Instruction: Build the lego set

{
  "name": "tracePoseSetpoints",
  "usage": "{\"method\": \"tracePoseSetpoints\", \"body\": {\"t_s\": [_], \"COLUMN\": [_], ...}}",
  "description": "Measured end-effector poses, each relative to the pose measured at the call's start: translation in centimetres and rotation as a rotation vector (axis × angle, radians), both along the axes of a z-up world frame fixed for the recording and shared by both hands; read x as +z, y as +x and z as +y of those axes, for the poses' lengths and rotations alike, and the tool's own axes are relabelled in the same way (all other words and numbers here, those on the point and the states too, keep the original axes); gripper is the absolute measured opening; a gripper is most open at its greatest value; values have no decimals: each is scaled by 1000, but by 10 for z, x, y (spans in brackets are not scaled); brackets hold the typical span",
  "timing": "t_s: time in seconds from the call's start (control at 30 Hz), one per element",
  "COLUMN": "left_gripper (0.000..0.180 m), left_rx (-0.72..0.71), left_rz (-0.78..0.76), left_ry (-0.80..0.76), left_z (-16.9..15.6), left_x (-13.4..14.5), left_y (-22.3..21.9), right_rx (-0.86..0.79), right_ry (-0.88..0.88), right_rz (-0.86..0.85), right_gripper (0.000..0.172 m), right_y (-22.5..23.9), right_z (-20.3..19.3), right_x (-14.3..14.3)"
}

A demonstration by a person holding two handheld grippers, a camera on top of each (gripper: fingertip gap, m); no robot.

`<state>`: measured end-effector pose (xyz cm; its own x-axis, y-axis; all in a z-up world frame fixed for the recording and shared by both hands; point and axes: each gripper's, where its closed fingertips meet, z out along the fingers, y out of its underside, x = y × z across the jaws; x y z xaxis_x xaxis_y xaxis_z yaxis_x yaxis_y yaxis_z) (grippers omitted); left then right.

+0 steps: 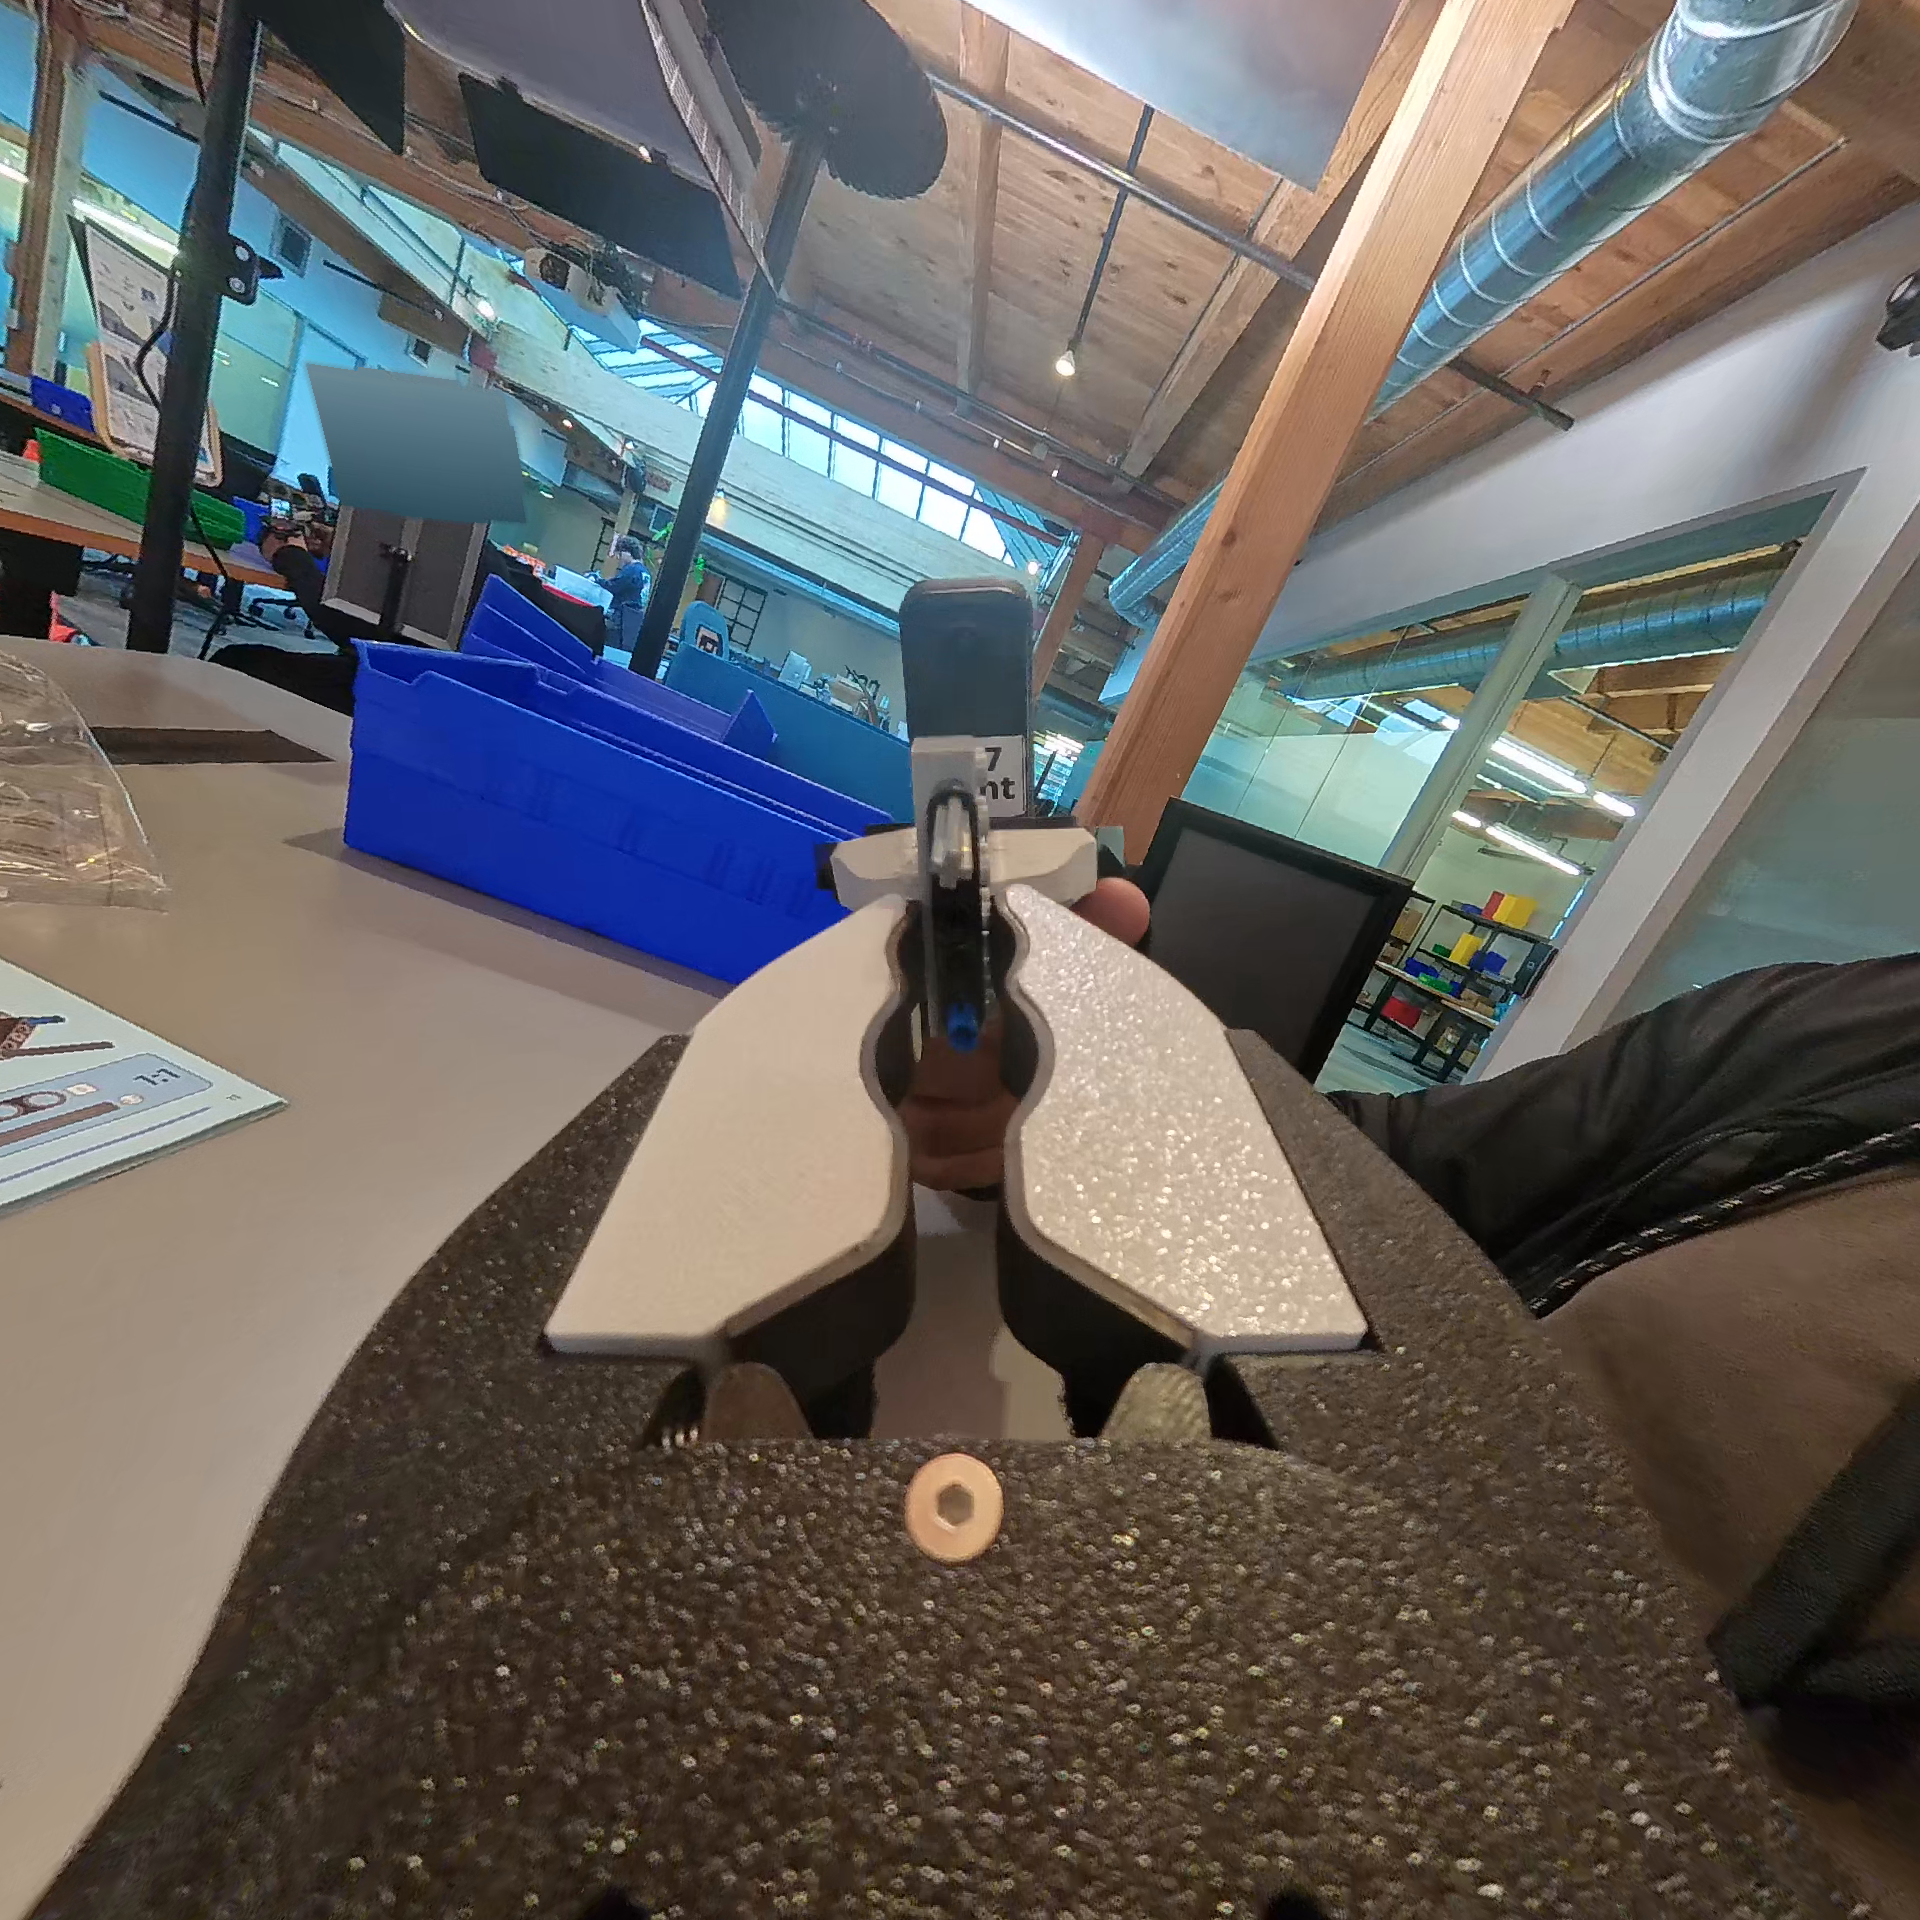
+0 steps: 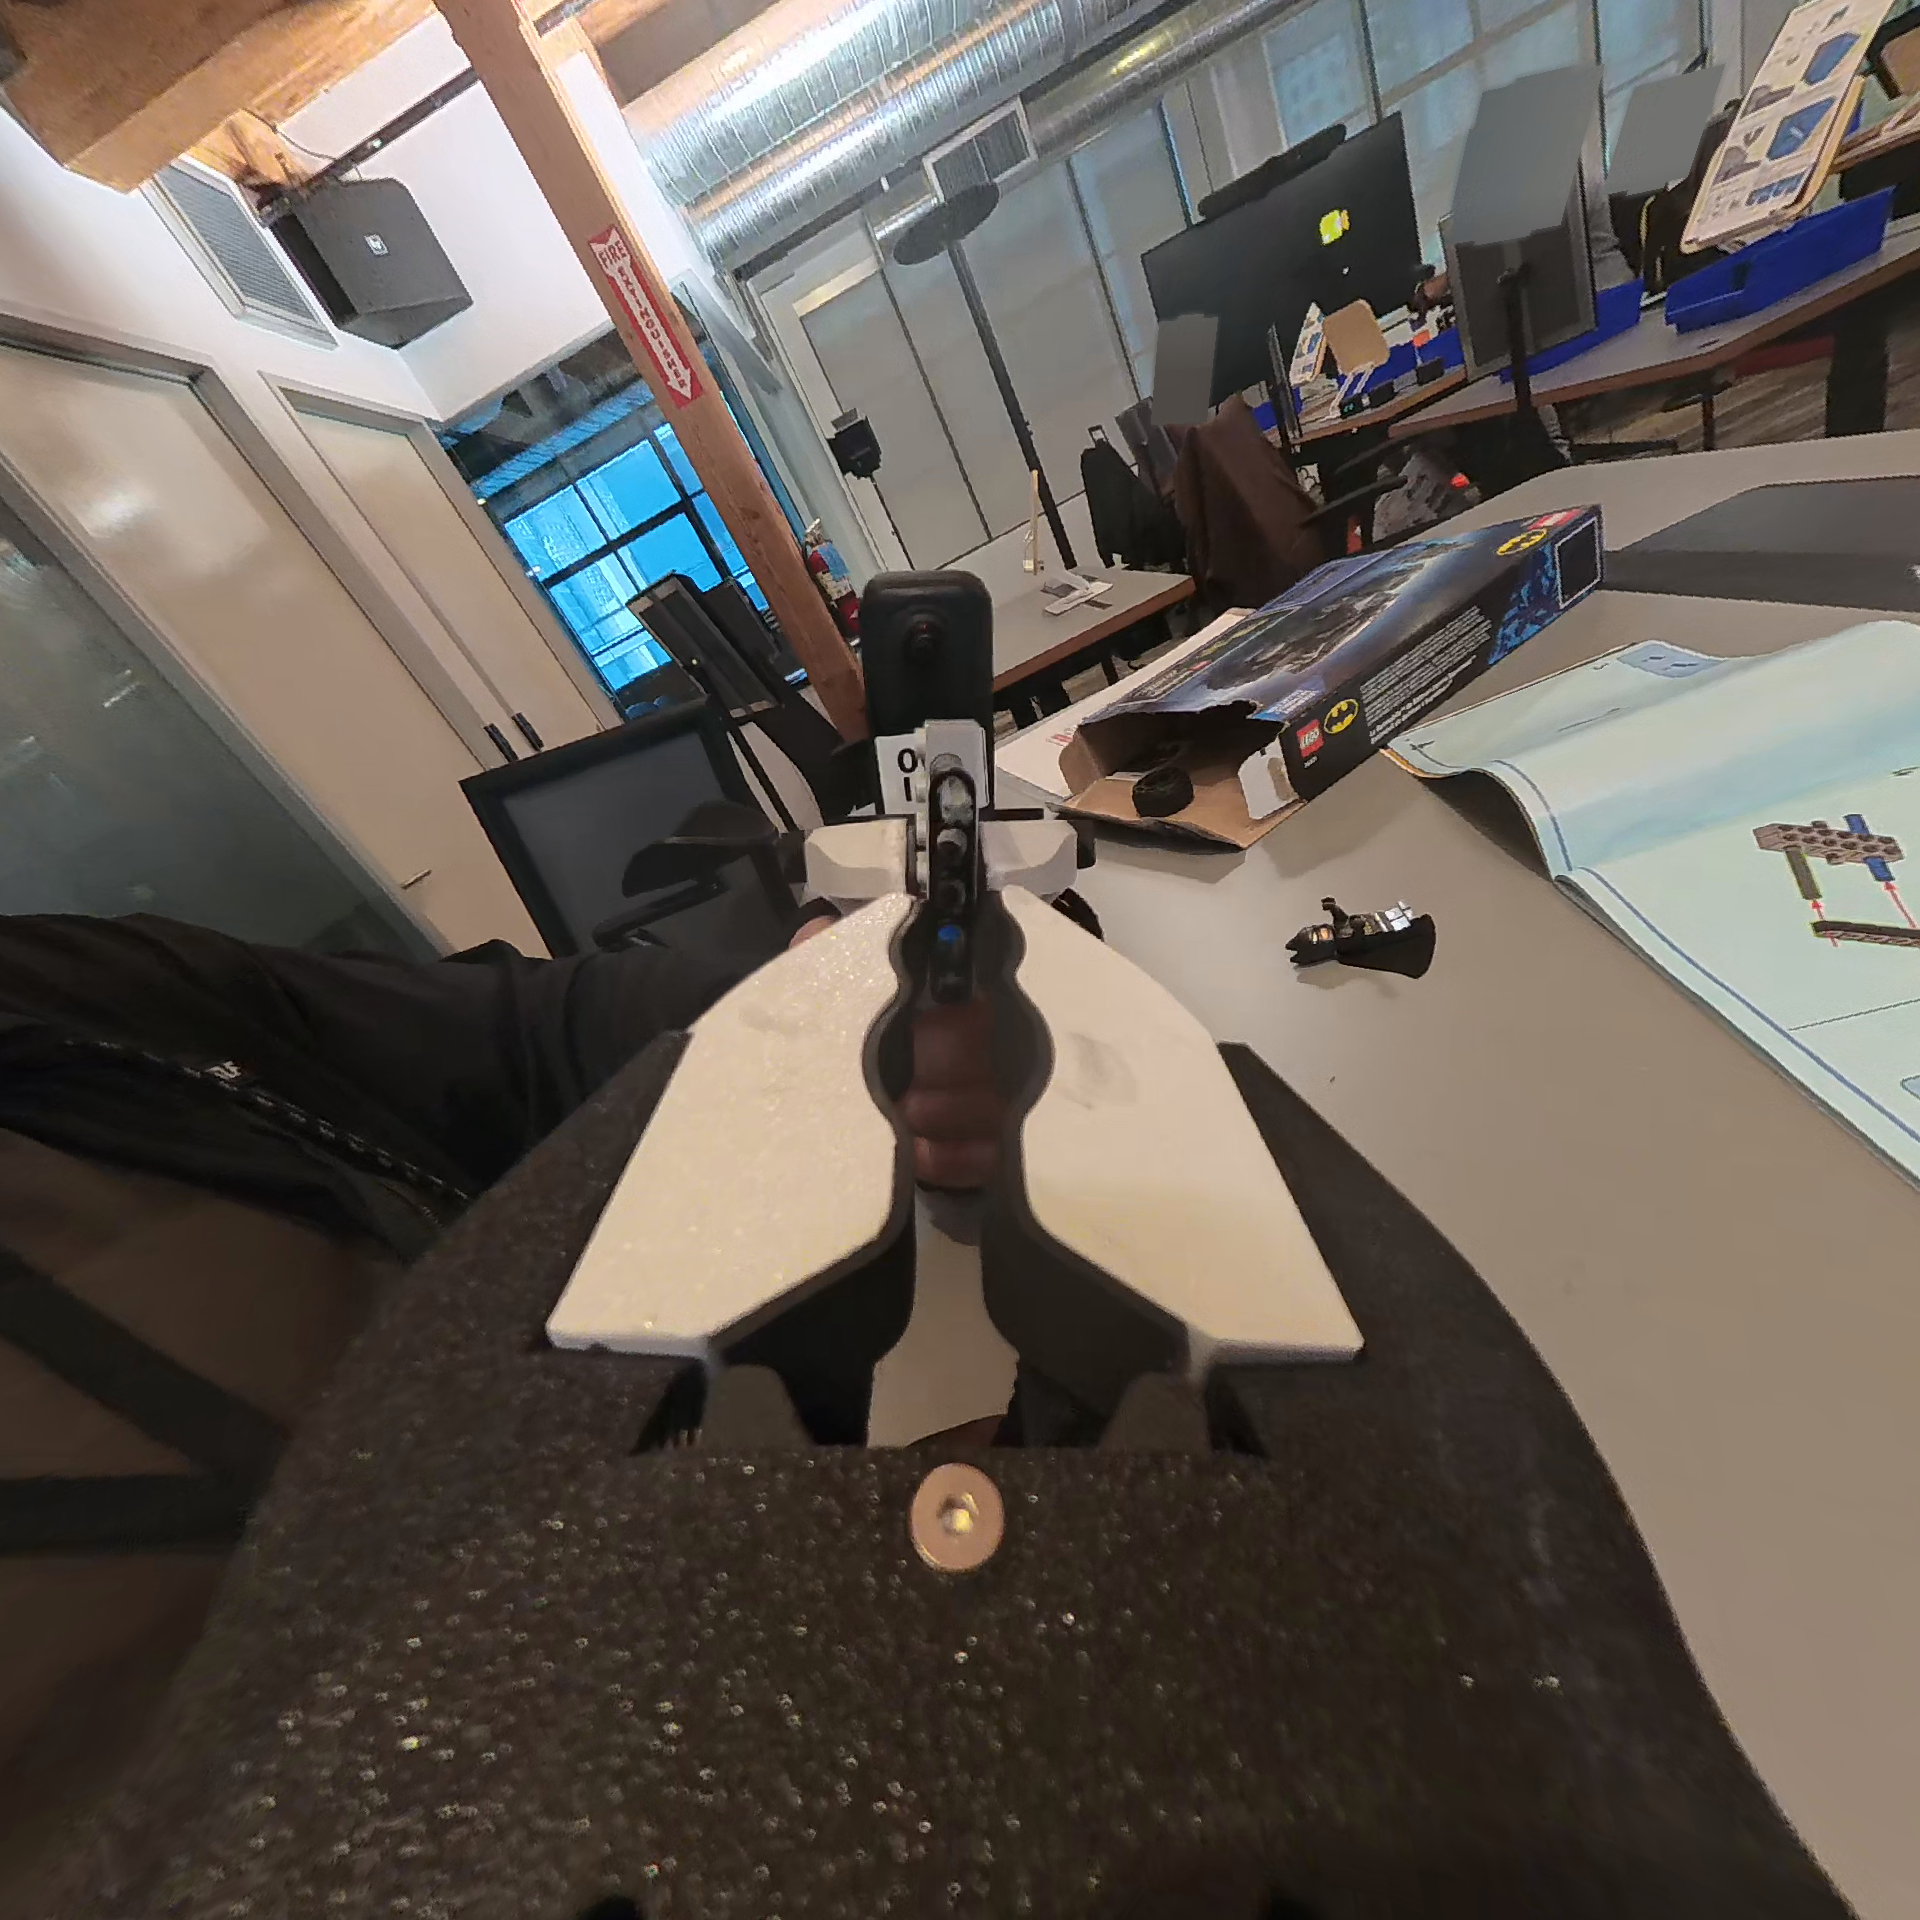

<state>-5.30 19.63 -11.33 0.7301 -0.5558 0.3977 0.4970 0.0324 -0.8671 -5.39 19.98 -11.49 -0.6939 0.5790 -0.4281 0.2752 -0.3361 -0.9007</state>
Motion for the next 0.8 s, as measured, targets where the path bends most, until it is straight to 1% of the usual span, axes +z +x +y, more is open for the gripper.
{"method": "tracePoseSetpoints", "body": {"t_s": [0.17,0.37,0.47,0.63,0.8], "left_gripper": [11,11,11,11,11], "left_rx": [-6,-6,-5,-5,-8], "left_rz": [-32,-66,-62,-38,-4], "left_ry": [19,49,60,65,62], "left_z": [-2,-5,-7,-8,-7], "left_x": [3,8,11,12,10], "left_y": [-2,-6,-6,-3,2], "right_rx": [10,17,2,-17,-14], "right_ry": [15,85,124,91,71], "right_rz": [4,29,43,71,71], "right_gripper": [10,18,22,22,20], "right_y": [1,3,5,11,12], "right_z": [-3,-12,-10,1,3], "right_x": [-1,-3,-2,7,10]}}
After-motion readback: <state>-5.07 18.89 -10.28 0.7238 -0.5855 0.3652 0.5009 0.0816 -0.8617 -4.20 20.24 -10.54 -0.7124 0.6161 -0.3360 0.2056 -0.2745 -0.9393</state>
